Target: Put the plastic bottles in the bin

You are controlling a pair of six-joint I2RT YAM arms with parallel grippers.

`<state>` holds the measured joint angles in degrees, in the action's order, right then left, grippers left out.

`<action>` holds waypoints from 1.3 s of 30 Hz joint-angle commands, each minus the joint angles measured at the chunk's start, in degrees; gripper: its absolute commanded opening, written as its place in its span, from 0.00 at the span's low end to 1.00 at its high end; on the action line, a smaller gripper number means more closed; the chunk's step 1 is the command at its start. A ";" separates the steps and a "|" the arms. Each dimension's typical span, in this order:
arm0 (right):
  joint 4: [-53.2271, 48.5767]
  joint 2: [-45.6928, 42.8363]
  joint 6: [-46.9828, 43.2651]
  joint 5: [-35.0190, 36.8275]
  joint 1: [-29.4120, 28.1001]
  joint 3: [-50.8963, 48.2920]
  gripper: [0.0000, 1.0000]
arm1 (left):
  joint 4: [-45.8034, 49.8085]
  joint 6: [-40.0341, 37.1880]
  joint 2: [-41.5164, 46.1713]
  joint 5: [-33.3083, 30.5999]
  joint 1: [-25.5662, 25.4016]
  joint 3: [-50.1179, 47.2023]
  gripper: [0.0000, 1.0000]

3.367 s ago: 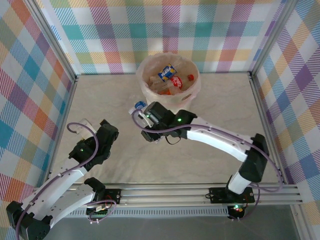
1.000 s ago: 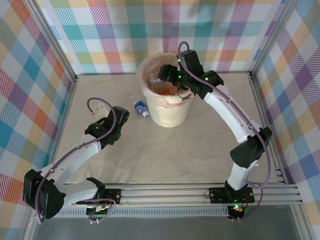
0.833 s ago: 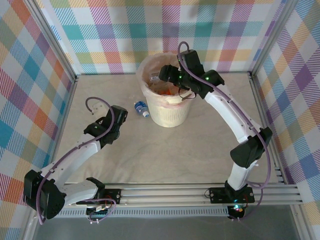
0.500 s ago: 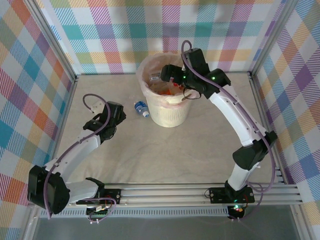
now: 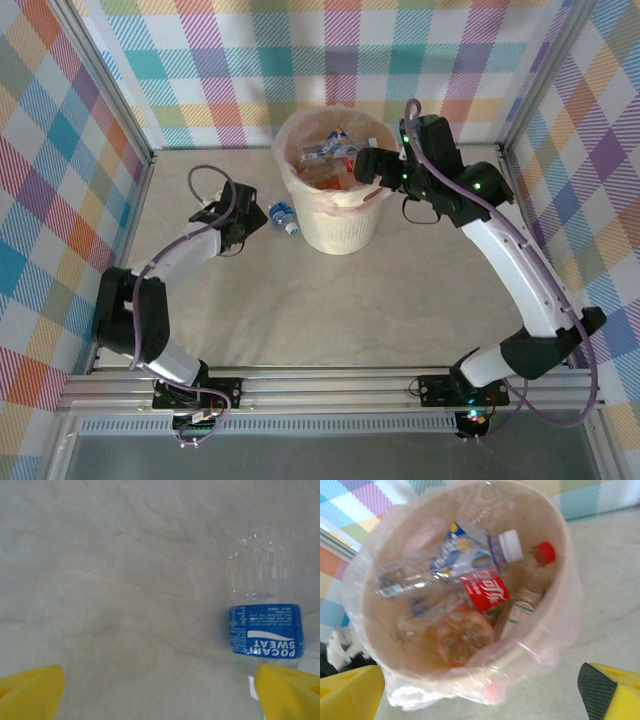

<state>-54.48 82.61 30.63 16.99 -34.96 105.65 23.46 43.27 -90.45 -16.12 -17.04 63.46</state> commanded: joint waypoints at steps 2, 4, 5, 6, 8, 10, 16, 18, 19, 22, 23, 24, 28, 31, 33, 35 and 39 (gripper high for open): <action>-0.75 -4.62 -0.34 2.74 -0.01 -5.66 1.00 | -1.73 -1.81 -5.88 4.35 1.95 6.53 0.91; -0.19 -6.38 0.03 2.87 -0.01 -7.94 1.00 | -1.23 -2.20 -9.06 5.34 2.47 9.67 0.91; 0.14 -7.19 0.12 2.87 -0.02 -8.99 1.00 | -0.73 -2.29 -10.71 5.93 2.81 11.55 0.91; 0.36 -7.98 0.22 2.87 -0.02 -9.91 1.00 | -0.18 -2.46 -12.55 7.06 3.29 13.38 0.91; 0.52 -9.14 0.29 2.87 -0.03 -11.14 1.00 | -0.06 -2.38 -15.66 10.09 4.08 16.41 0.89; 0.60 -10.23 0.31 2.92 -0.01 -12.46 1.00 | -0.63 -2.14 -18.58 12.82 4.71 19.04 0.86; 0.84 -12.67 0.66 3.58 0.02 -16.27 1.00 | 1.46 -2.20 -26.22 16.02 5.11 27.44 0.87; 1.08 -13.08 0.72 3.49 -0.04 -17.07 0.99 | 1.58 -2.13 -28.45 17.34 5.17 29.70 0.87; 1.21 -13.18 0.61 3.40 -0.02 -17.44 1.00 | 1.72 -2.09 -29.49 17.96 5.15 30.77 0.87; 1.48 -13.17 0.31 3.31 -0.02 -18.15 1.00 | 2.80 -1.63 -32.06 18.39 5.17 33.30 0.89; 1.52 -13.09 0.31 3.31 -0.02 -18.27 1.00 | 3.08 -1.45 -32.55 18.33 5.19 33.60 0.90; 1.48 -12.99 0.30 3.26 0.02 -18.45 1.00 | 3.37 -1.14 -33.02 18.23 5.18 33.94 0.90; 1.90 -12.41 0.30 3.18 -0.02 -18.94 1.00 | 4.13 -0.39 -34.46 17.66 5.17 34.28 0.91; 2.10 -11.88 0.32 2.74 -0.01 -18.99 1.00 | 4.22 -0.22 -35.39 17.88 5.17 34.32 0.91; 2.18 -11.60 0.26 2.61 -0.02 -18.99 1.00 | 4.20 -0.13 -35.87 17.83 5.17 34.27 0.90; 2.08 -11.42 0.30 2.52 -0.02 -18.90 1.00 | 4.25 -0.12 -36.19 17.64 5.18 34.19 0.87; 2.13 -11.49 0.30 2.60 0.05 -18.91 1.00 | 4.31 -0.02 -36.61 17.57 5.17 33.94 0.78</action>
<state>-53.21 70.94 30.81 19.51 -34.96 86.98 25.80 42.89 -126.17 1.02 -12.32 96.16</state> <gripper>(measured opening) 0.996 0.795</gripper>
